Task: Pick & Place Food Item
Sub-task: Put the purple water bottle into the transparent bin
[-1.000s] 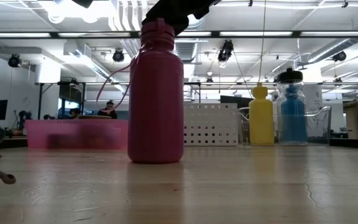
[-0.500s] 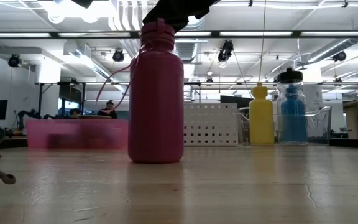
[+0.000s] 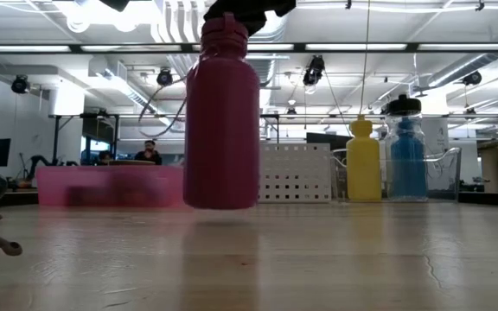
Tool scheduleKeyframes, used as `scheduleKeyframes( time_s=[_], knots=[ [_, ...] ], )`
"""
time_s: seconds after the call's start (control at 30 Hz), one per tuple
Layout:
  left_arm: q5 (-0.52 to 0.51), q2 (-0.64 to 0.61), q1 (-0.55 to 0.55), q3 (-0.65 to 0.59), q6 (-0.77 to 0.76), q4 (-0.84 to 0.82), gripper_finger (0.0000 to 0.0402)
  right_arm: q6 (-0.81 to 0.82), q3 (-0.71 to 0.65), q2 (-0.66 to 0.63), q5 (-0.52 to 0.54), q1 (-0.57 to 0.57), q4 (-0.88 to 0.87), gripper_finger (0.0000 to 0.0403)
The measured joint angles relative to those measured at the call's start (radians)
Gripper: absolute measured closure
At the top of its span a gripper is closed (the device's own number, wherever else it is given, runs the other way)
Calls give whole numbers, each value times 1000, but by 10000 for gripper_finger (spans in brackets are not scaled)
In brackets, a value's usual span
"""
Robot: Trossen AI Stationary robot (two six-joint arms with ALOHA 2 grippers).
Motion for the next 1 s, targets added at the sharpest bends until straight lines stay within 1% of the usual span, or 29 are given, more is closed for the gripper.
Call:
scheduleKeyframes(
  time_s=[0.2, 0.4, 0.57, 0.6, 0.77, 1.0],
  knots=[
    [0, 0, 0, 0, 0, 0, 392, 9, 0, -37, 4, -1, -7, 342],
    [0, 0, 0, 0, 0, 3, 392, 55, 0, -91, 10, -21, -36, 342],
    [0, 0, 0, 0, 0, 3, 392, 100, 0, -167, 14, -54, -87, 342],
    [0, 0, 0, 0, 0, 3, 392, 110, 0, -186, 29, -60, -101, 342],
    [0, 0, 0, 1, 0, 4, 392, 166, 0, -299, 227, -78, -200, 342],
    [0, 0, 0, 1, 4, 12, 391, 309, 0, -442, 494, -91, -295, 342]
  ],
)
